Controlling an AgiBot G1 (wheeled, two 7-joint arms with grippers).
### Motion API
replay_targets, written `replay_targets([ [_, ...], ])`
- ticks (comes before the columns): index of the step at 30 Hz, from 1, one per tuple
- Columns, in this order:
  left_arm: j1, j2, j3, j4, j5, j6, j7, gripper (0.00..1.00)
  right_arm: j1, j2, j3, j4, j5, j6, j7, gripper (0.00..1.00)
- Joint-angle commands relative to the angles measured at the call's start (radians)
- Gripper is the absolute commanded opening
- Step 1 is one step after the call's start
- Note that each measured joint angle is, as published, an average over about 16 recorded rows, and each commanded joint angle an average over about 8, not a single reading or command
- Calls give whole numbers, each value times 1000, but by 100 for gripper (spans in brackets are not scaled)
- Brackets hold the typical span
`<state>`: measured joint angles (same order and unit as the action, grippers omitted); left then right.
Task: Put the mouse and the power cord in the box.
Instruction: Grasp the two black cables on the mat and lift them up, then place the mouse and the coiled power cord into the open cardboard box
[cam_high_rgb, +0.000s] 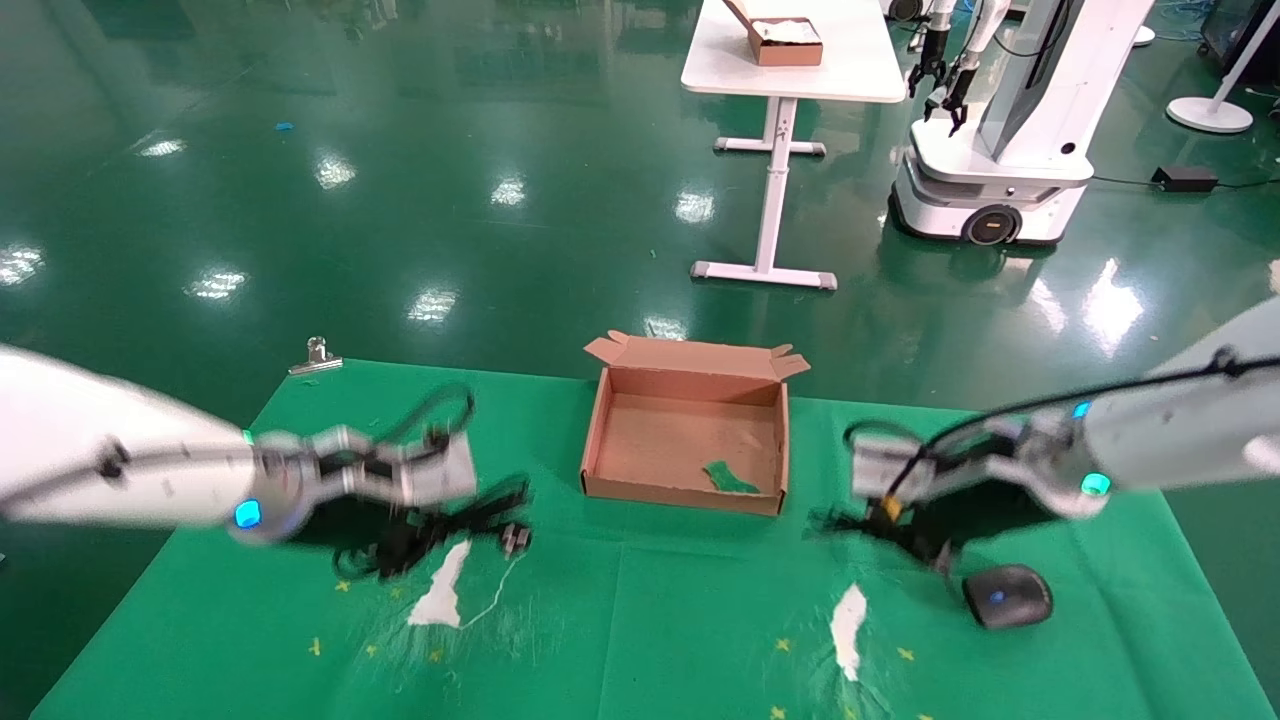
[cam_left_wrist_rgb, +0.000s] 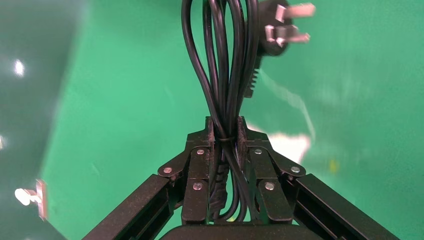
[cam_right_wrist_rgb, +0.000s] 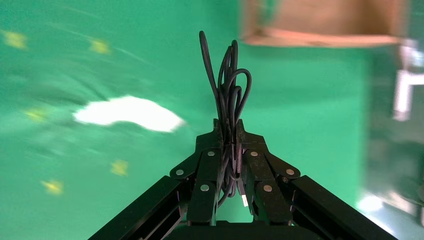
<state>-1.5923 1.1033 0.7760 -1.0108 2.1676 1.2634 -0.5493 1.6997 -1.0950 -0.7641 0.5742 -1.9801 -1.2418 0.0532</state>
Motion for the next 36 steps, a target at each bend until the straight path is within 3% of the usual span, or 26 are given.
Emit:
replay_targets([
  [1,-29,-8,-22,-9,-42,26,-2,0,17,15,1,26,-10,9,12,0],
  [7,-75,82,-45,8,-81,-31,14,0,41,70,12,109,-37,34,74,0],
  [13,-72,213,-13,38,-38,-176,57,0,69,132,19,214,-76,29,154,0],
  [17,-49,262,73,47,11,-338,66,0,78,176,22,304,-97,3,214,0],
  [21,-25,275,221,58,77,-531,28,0,78,217,26,399,-108,-27,267,0],
  [22,-21,276,259,64,93,-573,11,5,77,226,27,420,-110,-33,279,0],
  [29,-36,278,463,97,153,-742,-134,93,66,272,35,531,-115,-61,335,0],
  [30,-43,278,483,98,155,-750,-154,100,64,277,36,542,-114,-63,341,0],
  [36,-75,277,579,99,163,-780,-253,100,51,297,46,587,-103,-62,360,0],
])
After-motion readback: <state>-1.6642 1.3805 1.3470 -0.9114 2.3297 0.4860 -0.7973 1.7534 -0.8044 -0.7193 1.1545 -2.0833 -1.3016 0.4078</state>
